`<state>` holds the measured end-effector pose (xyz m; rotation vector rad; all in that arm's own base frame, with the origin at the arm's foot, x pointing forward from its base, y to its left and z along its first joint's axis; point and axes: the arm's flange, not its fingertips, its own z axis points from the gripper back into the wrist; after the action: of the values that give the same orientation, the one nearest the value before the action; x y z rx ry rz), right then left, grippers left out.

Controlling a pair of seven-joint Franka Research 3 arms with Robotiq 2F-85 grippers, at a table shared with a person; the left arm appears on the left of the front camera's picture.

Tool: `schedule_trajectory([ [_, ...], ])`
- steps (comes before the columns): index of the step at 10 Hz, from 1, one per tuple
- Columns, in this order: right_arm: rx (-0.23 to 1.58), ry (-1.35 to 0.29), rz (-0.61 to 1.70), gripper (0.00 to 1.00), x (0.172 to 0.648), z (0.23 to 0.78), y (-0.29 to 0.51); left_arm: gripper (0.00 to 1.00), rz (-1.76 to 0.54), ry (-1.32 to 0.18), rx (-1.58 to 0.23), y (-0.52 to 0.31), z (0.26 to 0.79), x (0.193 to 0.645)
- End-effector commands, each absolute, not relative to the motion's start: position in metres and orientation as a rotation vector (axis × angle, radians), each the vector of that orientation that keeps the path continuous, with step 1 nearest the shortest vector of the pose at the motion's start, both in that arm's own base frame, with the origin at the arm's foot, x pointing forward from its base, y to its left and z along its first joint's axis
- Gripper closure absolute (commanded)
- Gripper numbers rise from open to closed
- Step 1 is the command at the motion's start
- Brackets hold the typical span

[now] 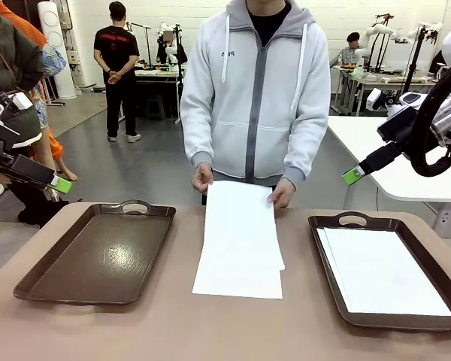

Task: Sort the A4 documents.
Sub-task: Receive the A4 Paper.

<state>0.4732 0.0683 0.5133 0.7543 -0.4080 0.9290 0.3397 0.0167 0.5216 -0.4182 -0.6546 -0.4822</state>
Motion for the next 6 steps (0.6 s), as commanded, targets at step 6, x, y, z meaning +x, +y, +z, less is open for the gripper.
schedule_trajectory([
  [6,0.753,-0.41,0.929,0.0,0.4735,0.5133,0.0683,0.0,-0.484,-0.655,-0.434,0.017,0.5209,0.3403],
])
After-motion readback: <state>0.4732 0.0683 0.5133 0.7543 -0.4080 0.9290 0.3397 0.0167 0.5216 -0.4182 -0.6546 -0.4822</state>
